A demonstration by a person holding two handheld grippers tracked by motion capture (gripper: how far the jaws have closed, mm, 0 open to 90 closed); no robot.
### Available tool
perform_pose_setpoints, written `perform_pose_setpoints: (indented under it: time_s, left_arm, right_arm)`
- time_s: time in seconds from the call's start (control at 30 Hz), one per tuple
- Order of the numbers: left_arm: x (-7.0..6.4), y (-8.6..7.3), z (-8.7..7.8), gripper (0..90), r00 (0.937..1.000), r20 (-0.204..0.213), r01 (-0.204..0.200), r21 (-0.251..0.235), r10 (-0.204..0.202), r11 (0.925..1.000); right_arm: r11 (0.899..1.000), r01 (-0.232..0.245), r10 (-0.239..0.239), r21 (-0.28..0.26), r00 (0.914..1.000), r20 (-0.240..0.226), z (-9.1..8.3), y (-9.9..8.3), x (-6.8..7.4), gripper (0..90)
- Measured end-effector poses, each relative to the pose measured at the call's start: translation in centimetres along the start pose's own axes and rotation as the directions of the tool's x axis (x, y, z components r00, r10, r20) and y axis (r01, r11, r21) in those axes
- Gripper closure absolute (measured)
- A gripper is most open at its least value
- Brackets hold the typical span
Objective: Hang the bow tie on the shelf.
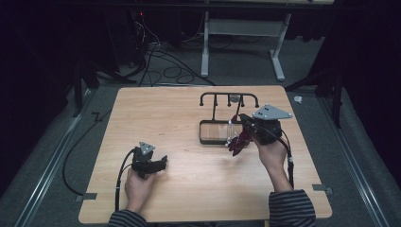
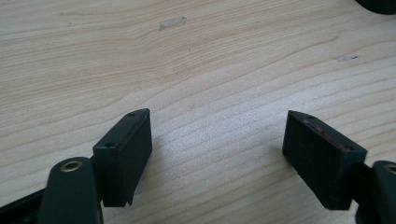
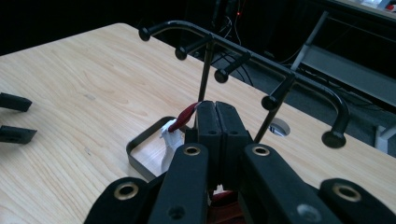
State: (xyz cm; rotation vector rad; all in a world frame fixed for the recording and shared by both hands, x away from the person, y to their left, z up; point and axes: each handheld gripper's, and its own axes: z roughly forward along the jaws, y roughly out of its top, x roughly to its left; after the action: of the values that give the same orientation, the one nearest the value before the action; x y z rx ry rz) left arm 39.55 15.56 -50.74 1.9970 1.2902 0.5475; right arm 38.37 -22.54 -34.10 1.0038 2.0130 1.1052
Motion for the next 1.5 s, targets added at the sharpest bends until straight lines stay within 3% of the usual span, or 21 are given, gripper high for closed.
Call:
perform_pose_setpoints:
  time_s: [0.9, 1.5]
  left_arm:
    - [0.1, 0.0, 0.0, 24.6, 1.0, 0.005, 0.001, 0.0, -0.001, 1.0]
    - [0.1, 0.0, 0.0, 24.5, 1.0, 0.006, 0.002, 0.0, -0.002, 1.0]
  right_arm:
    - [1.0, -0.014, 0.014, 0.011, 0.9998, -0.014, 2.2, 2.0, -0.4, 90.0]
    - [0.999, -0.035, 0.035, 0.026, 0.9994, 0.007, 4.2, 3.0, -1.0, 90.0]
